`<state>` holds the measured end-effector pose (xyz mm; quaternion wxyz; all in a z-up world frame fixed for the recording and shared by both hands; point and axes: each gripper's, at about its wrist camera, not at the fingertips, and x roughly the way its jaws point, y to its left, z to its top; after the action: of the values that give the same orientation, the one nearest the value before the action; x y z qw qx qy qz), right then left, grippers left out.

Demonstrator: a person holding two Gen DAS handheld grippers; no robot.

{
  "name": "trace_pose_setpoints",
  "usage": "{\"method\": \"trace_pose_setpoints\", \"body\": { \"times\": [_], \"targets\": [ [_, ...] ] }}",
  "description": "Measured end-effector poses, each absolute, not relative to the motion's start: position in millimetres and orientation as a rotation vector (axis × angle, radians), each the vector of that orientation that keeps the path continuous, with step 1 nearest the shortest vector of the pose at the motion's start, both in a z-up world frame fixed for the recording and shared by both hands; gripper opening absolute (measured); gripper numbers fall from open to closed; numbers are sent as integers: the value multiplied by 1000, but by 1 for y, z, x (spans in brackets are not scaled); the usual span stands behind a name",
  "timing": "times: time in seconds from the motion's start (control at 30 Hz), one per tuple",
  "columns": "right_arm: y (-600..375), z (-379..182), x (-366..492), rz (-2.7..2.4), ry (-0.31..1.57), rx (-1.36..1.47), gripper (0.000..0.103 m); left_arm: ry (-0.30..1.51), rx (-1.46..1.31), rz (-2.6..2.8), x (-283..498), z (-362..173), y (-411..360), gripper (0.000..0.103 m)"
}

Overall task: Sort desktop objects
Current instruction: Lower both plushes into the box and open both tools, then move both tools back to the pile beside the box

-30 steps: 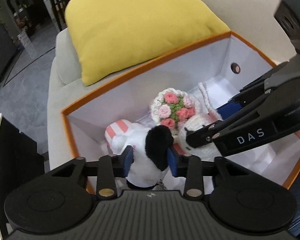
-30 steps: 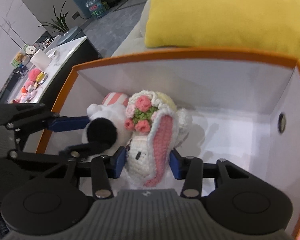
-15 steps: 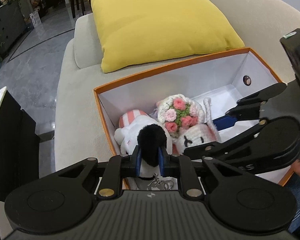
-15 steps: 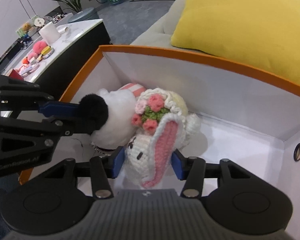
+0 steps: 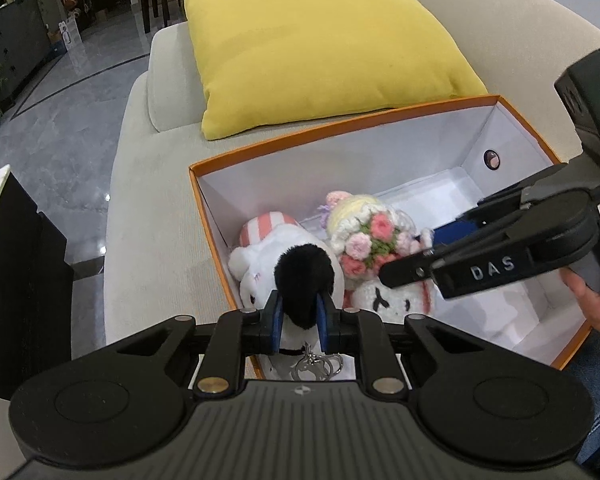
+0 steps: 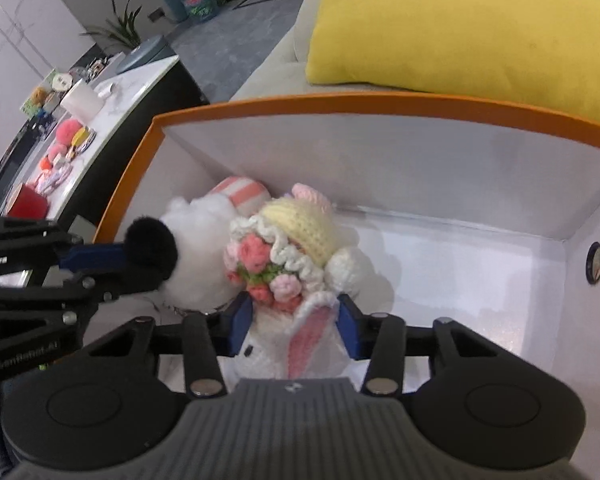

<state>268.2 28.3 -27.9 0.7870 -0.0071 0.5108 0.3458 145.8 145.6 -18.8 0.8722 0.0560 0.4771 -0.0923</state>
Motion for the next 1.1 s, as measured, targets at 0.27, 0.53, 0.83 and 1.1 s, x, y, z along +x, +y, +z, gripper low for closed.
{"method": "trace_pose_setpoints", "body": {
  "times": [0.27, 0.53, 0.83, 1.1],
  "targets": [
    [46, -27, 270, 740, 1030, -100, 38, 1001, 130, -189, 148, -21, 140, 19],
    [47, -27, 271, 735, 1046, -86, 43, 1012, 127, -184, 149, -21, 138, 20],
    [47, -15, 262, 729, 1018, -120, 57, 993, 100, -161, 141, -12, 141, 25],
    [23, 26, 241, 720, 895, -140, 61, 935, 87, -181, 127, 24, 133, 28]
  ]
}}
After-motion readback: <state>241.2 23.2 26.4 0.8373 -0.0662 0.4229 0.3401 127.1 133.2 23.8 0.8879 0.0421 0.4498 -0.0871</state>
